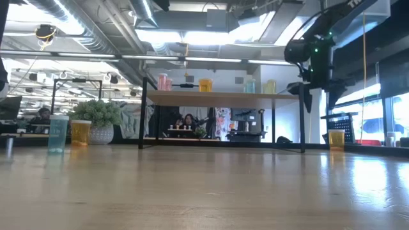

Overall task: Pick and place medicine bottles onto shelf by color
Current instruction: Put the right orange medicine bottle on the shelf, aligned with the other orange medicine bottle

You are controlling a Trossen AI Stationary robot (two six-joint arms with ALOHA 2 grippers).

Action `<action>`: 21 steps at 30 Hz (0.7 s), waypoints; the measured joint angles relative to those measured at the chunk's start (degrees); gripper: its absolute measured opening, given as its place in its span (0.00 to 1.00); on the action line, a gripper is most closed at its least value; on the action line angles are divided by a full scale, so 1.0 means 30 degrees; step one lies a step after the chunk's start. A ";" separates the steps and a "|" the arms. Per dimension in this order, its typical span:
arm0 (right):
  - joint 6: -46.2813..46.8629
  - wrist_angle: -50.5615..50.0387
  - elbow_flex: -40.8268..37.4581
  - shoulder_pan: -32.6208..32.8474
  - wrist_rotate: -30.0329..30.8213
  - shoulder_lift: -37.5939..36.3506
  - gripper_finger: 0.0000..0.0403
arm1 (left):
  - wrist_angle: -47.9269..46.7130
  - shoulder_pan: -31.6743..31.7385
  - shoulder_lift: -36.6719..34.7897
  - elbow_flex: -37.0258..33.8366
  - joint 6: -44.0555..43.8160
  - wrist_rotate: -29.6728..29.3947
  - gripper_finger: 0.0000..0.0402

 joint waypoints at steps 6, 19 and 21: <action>-0.2687 -0.0249 -0.0050 0.0101 -0.0431 0.0000 0.81 | -0.0004 0.0003 0.0000 0.0000 0.0000 0.0000 0.37; -0.8654 -0.0941 -0.0030 0.0197 -0.2098 0.0000 0.81 | -0.0005 -0.0003 0.0000 0.0000 0.0000 0.0000 0.37; -0.8143 -0.1573 -0.0034 0.0212 -0.2068 0.0000 0.81 | -0.0006 0.0004 0.0000 0.0000 0.0000 0.0000 0.37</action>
